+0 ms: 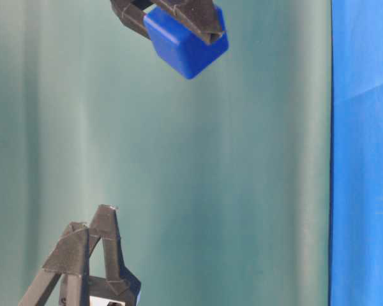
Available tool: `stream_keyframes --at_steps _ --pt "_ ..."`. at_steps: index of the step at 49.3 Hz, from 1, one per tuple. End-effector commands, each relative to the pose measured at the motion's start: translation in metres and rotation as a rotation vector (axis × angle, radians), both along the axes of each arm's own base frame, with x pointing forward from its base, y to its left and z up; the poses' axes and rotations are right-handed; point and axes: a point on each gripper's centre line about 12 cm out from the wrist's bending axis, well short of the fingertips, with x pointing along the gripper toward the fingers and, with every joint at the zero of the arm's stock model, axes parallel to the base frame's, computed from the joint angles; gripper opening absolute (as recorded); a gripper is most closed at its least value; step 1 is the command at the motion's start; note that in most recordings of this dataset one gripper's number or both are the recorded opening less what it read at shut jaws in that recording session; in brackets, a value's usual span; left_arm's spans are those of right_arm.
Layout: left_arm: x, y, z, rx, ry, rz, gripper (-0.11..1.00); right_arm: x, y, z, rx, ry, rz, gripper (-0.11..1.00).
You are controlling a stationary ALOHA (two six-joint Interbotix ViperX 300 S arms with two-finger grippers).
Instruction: Handover the blue block to the right arm after grasping it with the left arm, then place it in the designated position.
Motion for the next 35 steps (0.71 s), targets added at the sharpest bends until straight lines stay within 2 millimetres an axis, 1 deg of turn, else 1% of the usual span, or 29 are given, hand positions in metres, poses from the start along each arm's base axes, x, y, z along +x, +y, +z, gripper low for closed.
stream_keyframes --at_steps 1,10,18,35 --pt "0.0 -0.001 0.011 -0.001 -0.034 -0.002 0.92 0.001 0.001 0.009 0.006 -0.023 -0.001 0.52" --pt "0.0 0.0 0.011 -0.001 -0.034 -0.001 0.92 0.001 0.001 0.009 0.006 -0.023 0.003 0.52" --pt "0.0 -0.001 0.011 -0.002 -0.035 -0.002 0.92 0.002 0.003 0.003 0.009 -0.009 0.005 0.52" --pt "0.001 0.0 0.01 -0.003 -0.031 -0.001 0.92 0.021 0.016 -0.043 0.09 0.062 0.041 0.52"
